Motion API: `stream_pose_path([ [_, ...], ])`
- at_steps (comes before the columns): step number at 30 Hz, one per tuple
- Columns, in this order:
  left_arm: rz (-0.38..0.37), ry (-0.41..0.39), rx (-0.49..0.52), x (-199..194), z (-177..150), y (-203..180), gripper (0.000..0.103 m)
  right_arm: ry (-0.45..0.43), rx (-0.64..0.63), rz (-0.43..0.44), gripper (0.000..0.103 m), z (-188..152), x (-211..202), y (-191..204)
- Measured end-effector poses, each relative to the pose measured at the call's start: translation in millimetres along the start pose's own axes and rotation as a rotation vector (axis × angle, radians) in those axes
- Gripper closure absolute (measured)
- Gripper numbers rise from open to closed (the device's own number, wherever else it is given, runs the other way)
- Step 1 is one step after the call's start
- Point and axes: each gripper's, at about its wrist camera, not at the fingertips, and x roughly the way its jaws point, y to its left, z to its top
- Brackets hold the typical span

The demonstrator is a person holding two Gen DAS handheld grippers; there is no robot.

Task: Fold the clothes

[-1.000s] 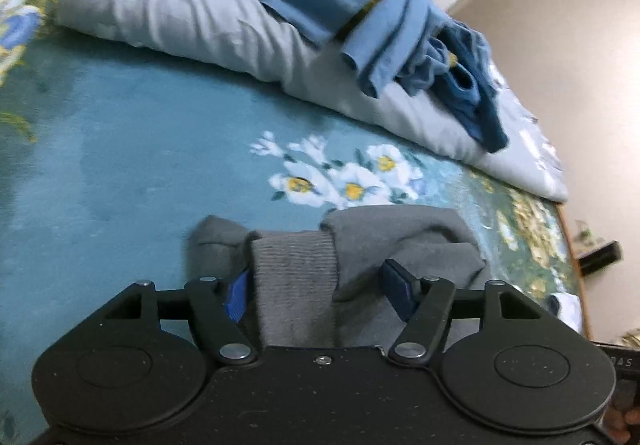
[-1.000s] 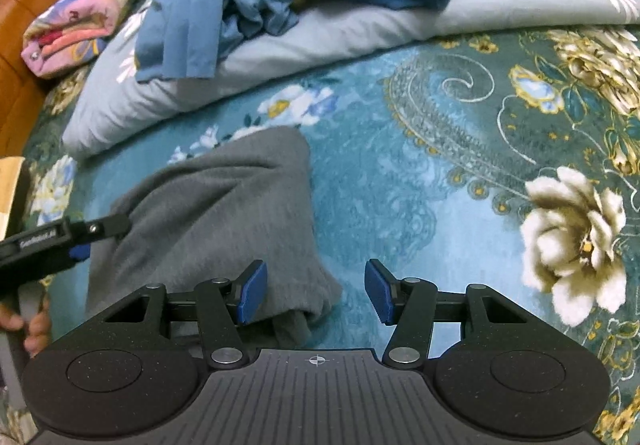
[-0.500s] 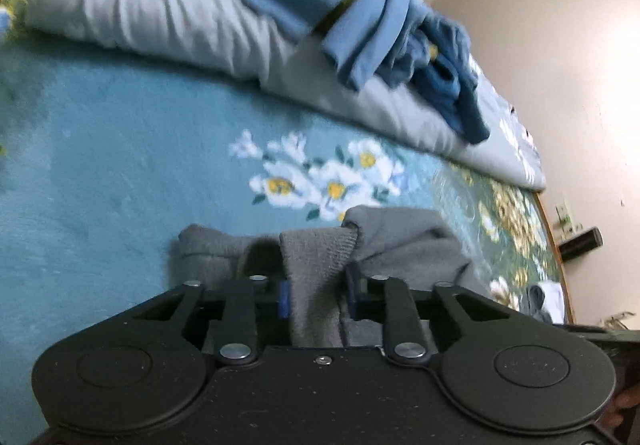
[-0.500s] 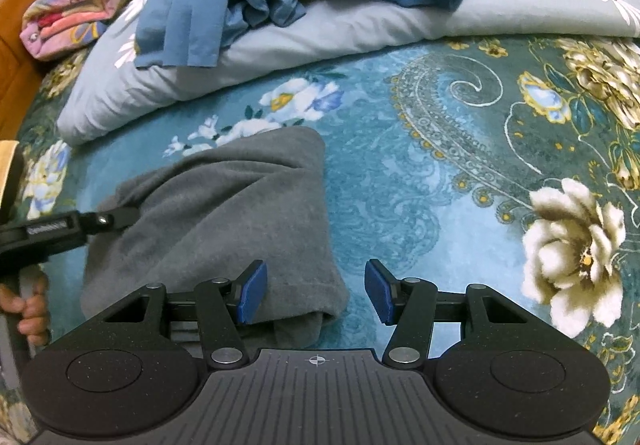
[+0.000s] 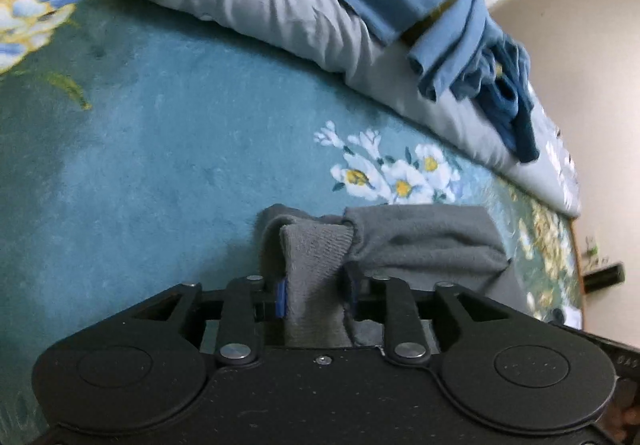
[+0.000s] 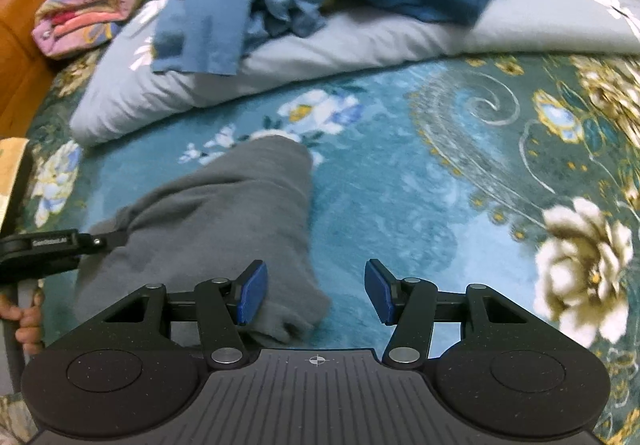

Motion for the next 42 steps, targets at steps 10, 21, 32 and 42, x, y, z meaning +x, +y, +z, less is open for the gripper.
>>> stream_pose_path([
  [10, 0.187, -0.129, 0.392, -63.2, -21.4, -67.9, 0.062, 0.005, -0.172, 0.103, 0.081, 20.9, 10.3, 43.8],
  [21, 0.174, 0.049, 0.323, -5.7, -56.2, -51.5, 0.077, 0.139, -0.153, 0.029, 0.083, -3.6, 46.6, 26.1],
  [32, 0.162, 0.048, 0.279, 2.5, -51.2, -41.1, 0.074, 0.165, -0.143, 0.013, 0.083, -11.7, 62.8, 21.1],
  [42, 0.126, -0.002, 0.246, -25.2, -54.0, -42.5, 0.061, 0.114, -0.144, 0.061, 0.075, -9.8, 36.7, 21.2],
])
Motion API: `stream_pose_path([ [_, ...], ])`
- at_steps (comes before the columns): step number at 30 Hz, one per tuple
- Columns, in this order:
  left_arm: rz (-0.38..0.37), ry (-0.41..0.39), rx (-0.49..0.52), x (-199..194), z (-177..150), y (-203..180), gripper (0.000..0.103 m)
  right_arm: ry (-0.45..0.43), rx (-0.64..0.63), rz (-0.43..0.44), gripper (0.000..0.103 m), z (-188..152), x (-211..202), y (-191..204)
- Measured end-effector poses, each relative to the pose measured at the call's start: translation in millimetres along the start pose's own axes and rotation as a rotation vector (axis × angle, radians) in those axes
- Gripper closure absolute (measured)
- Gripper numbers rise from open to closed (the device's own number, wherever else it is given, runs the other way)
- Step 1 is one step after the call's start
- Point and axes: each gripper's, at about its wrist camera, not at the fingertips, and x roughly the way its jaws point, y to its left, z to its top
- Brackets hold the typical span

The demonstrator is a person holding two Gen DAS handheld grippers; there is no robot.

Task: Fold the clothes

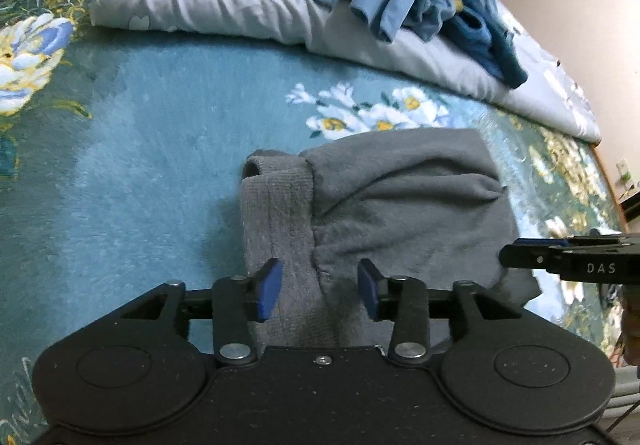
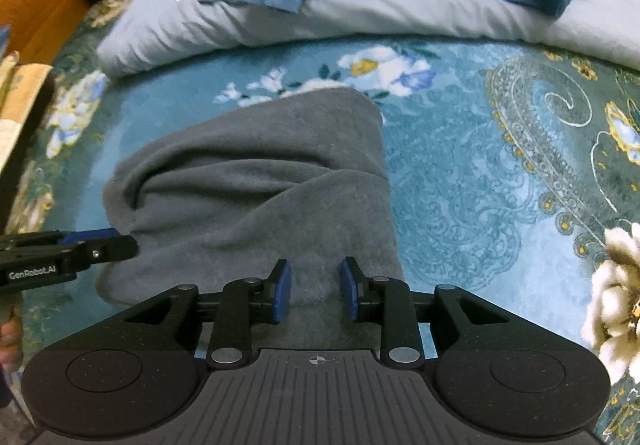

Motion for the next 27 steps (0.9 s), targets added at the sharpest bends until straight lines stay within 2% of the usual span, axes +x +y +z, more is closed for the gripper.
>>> stream_pose_path([
  [2, -0.006, -0.01, -0.007, -5.5, -0.6, 0.3, 0.055, -0.019, -0.002, 0.009, 0.069, -1.1, -6.7, -0.5],
  [5, 0.002, -0.033, -0.039, -14.7, -1.4, 5.8, 0.036, -0.048, -0.004, 0.021, 0.056, -2.6, -16.7, -1.3],
  [6, 0.006, -0.043, -0.052, -16.7, -1.8, 8.1, 0.027, -0.066, -0.004, 0.016, 0.04, -3.0, -19.6, -1.7],
  [7, 0.01, -0.053, -0.065, -18.7, -2.2, 10.5, 0.024, -0.086, -0.003, 0.009, 0.026, -3.4, -22.5, -2.1],
  [11, 0.017, -0.04, -0.102, -12.8, -2.5, 19.4, 0.015, -0.115, -0.006, 0.018, 0.019, -2.2, -23.3, -6.6],
  [13, 0.014, -0.029, -0.105, -7.5, -3.3, 22.0, 0.008, -0.128, -0.009, 0.022, 0.0, -2.0, -22.1, -9.9],
  [16, 0.004, -0.009, -0.113, 2.2, -4.7, 26.2, 0.008, -0.141, -0.005, 0.03, 0.0, -1.6, -18.5, -16.4],
  [20, -0.058, 0.011, -0.17, 17.9, -4.8, 32.4, 0.008, -0.13, 0.051, 0.064, 0.0, -0.7, -6.0, -33.5],
  [23, -0.097, 0.032, -0.188, 33.3, -3.6, 34.1, 0.007, -0.094, 0.117, 0.136, 0.0, -0.5, 8.7, -48.1],
  [27, -0.147, 0.054, -0.202, 51.4, -5.1, 38.8, 0.005, -0.054, 0.134, 0.219, 0.0, 1.3, 29.7, -58.1],
])
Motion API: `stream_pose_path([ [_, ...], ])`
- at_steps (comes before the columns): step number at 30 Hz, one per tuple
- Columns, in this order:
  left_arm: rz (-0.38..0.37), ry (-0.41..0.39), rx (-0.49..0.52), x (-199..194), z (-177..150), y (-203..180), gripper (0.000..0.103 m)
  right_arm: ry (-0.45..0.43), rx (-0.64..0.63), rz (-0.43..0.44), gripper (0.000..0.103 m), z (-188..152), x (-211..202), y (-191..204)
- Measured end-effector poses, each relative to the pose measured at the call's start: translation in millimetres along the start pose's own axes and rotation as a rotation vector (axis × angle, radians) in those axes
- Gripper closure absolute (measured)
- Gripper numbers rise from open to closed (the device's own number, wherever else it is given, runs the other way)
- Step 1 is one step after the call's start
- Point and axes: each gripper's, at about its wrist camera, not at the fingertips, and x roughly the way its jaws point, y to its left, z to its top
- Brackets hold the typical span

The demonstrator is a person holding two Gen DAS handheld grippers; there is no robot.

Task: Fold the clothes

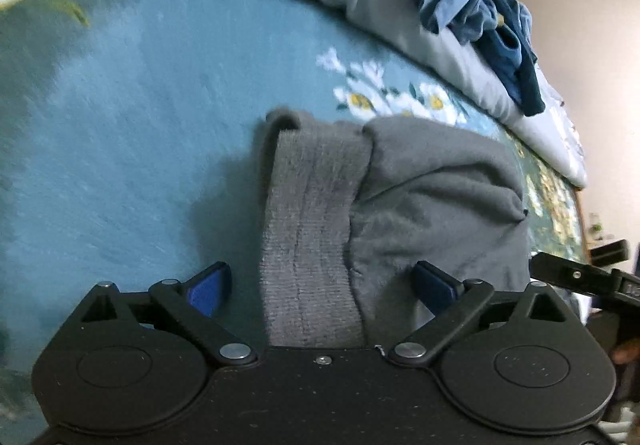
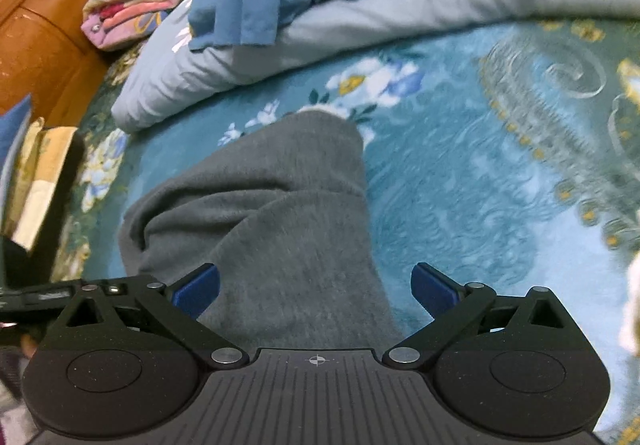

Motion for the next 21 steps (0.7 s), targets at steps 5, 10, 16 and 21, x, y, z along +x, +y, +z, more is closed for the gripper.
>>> stream_pose_path([
  [5, -0.071, -0.002, -0.005, 9.5, 1.5, 6.2, 0.004, 0.058, 0.015, 0.097, 0.0, 5.1, 22.5, -11.6],
  [10, -0.105, -0.005, -0.015, 14.0, 5.5, 6.5, 0.004, 0.094, 0.053, 0.18, 0.002, 15.9, 41.7, -22.2],
  [16, -0.102, -0.004, -0.015, 16.5, 9.4, 3.8, 0.006, 0.125, 0.093, 0.25, 0.004, 28.4, 67.0, -24.7],
  [21, -0.079, -0.01, -0.008, 16.6, 10.5, -1.6, 0.032, 0.139, 0.08, 0.199, 0.028, 34.4, 71.1, -10.2],
])
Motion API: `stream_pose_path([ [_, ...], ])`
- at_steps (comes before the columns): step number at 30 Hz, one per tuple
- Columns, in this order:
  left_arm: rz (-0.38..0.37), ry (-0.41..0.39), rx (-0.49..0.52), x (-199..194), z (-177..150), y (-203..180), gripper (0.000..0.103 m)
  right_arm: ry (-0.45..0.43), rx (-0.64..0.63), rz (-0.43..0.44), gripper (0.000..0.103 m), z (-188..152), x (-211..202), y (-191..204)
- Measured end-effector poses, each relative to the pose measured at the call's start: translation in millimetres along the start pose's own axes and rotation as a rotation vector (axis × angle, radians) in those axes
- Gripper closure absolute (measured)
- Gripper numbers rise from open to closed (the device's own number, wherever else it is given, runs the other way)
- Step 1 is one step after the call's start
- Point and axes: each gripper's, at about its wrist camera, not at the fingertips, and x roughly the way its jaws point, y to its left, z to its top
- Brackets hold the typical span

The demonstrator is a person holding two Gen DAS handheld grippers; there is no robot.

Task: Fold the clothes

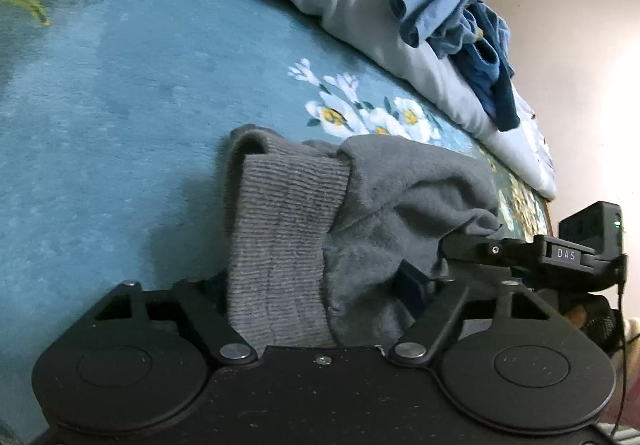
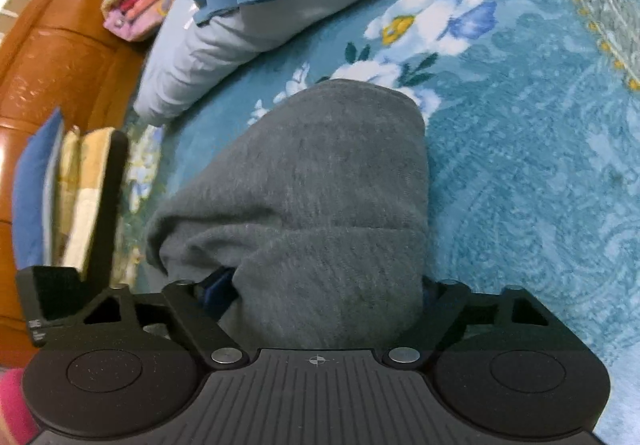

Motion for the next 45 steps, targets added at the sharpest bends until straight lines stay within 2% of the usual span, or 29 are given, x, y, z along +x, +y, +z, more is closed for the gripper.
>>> stream_pose_path([
  [4, 0.043, -0.011, 0.016, -1.8, -1.9, -8.1, 0.043, -0.007, -0.007, -0.047, 0.047, -3.2, -4.6, 9.8],
  [5, 0.054, -0.014, 0.02, -2.3, -2.4, -10.2, 0.044, -0.009, -0.012, -0.062, 0.048, -4.2, -5.7, 13.4],
  [10, 0.061, -0.025, 0.018, -15.1, -1.7, -20.0, 0.061, -0.029, -0.025, -0.11, 0.061, -8.8, -16.7, 33.8],
  [12, 0.054, -0.026, 0.032, -26.1, -3.9, -28.6, 0.062, -0.041, -0.028, -0.114, 0.064, -13.1, -27.7, 43.5],
  [21, 0.01, -0.027, 0.132, -93.1, -31.4, -85.1, 0.063, -0.086, -0.003, -0.154, 0.065, -60.9, -104.9, 91.1],
  [28, -0.029, -0.057, 0.229, -142.5, -46.1, -143.5, 0.062, -0.183, 0.035, -0.182, 0.065, -104.7, -182.3, 129.4],
  [34, -0.061, -0.087, 0.317, -183.3, -56.2, -194.8, 0.062, -0.254, 0.026, -0.165, 0.065, -118.3, -240.2, 143.2],
  [40, -0.035, -0.174, 0.345, -198.2, -82.3, -257.1, 0.062, -0.306, -0.06, -0.093, 0.065, -120.3, -292.7, 132.8],
  [45, -0.003, -0.277, 0.327, -197.9, -126.3, -326.4, 0.062, -0.362, -0.139, -0.03, 0.065, -139.8, -349.2, 106.2],
])
